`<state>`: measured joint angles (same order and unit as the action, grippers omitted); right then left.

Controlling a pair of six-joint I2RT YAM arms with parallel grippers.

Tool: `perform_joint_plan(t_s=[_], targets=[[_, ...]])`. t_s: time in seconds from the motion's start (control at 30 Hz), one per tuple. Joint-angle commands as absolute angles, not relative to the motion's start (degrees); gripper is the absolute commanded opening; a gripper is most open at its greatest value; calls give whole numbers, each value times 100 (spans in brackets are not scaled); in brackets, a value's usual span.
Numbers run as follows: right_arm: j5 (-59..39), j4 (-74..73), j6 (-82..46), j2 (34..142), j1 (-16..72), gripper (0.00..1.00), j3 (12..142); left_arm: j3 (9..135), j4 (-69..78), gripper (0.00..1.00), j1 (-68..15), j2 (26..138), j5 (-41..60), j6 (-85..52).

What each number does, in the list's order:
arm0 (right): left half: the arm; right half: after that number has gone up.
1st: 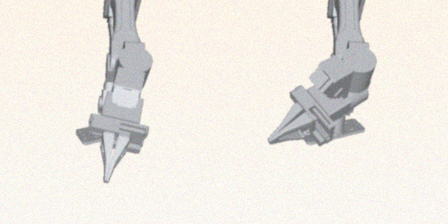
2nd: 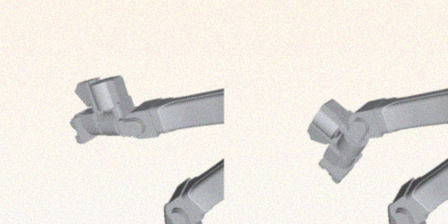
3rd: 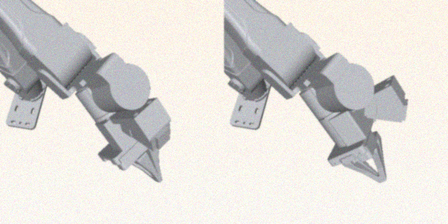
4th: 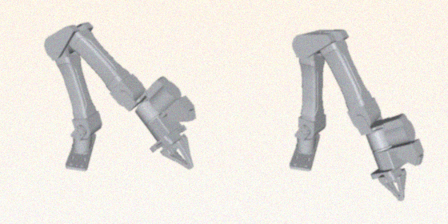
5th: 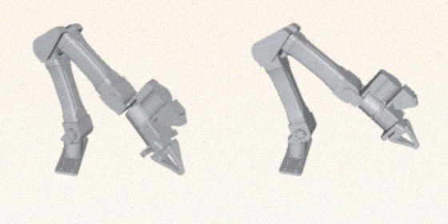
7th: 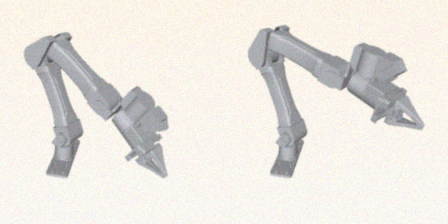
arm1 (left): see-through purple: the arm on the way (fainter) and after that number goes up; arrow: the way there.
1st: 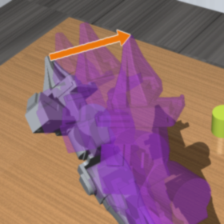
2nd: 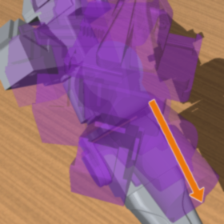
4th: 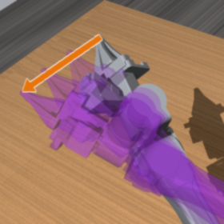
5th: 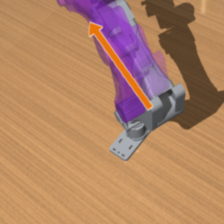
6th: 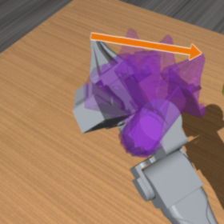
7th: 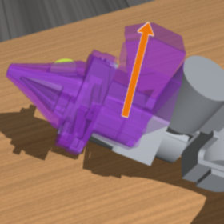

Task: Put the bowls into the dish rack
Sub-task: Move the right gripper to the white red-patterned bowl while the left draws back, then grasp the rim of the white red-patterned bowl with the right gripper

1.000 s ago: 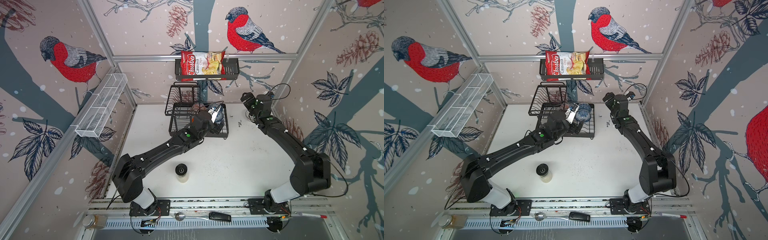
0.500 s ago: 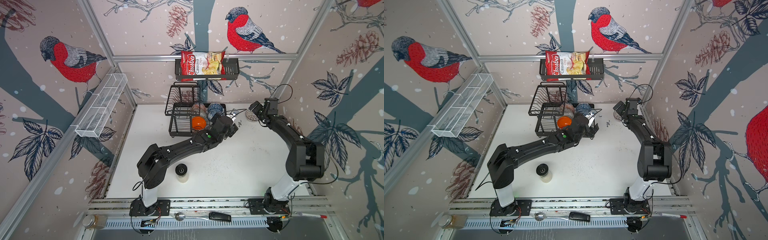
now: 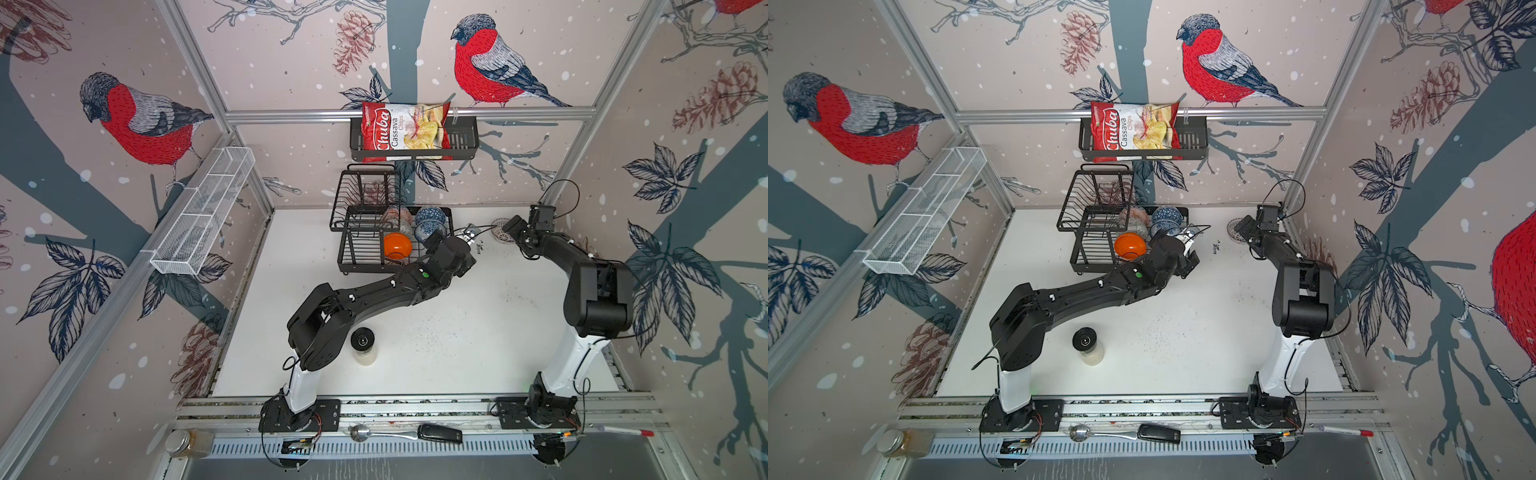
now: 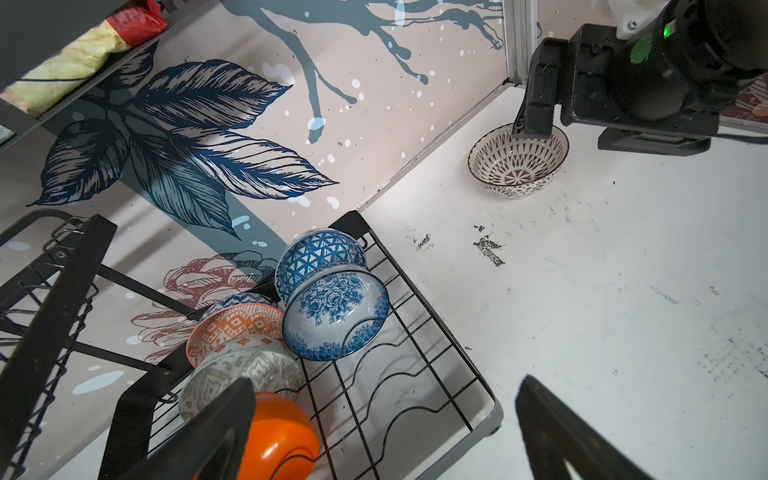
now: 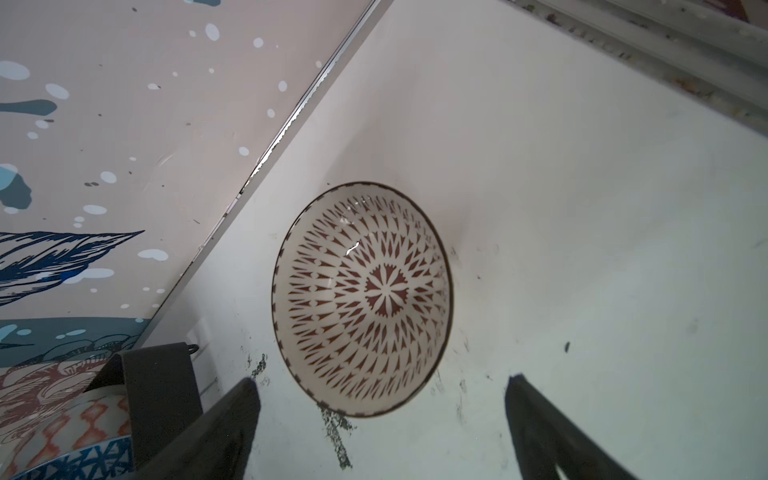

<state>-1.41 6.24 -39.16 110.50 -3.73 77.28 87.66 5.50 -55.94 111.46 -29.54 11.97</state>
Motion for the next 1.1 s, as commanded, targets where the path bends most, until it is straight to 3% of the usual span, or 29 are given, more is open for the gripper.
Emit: perform_joint_plan(t_s=[0.0,0.43,0.63,0.93,1.07], targets=[[-299,537,-3865,11209,-467,88,7788,8783,820,98,-5567,11210,-2809,1142],[-455,-9,-3981,11794,-484,61,7760,8963,486,98,-5517,11417,-2243,874],[-369,-59,-3955,12011,-457,34,7939,8983,383,98,-5519,11417,-2206,786],[-404,-372,-3955,11649,-449,11,7466,9205,134,98,-5537,11434,-2142,336],[-474,-532,-4000,11349,-407,7,7125,9305,-102,98,-5558,11376,-2155,38]])
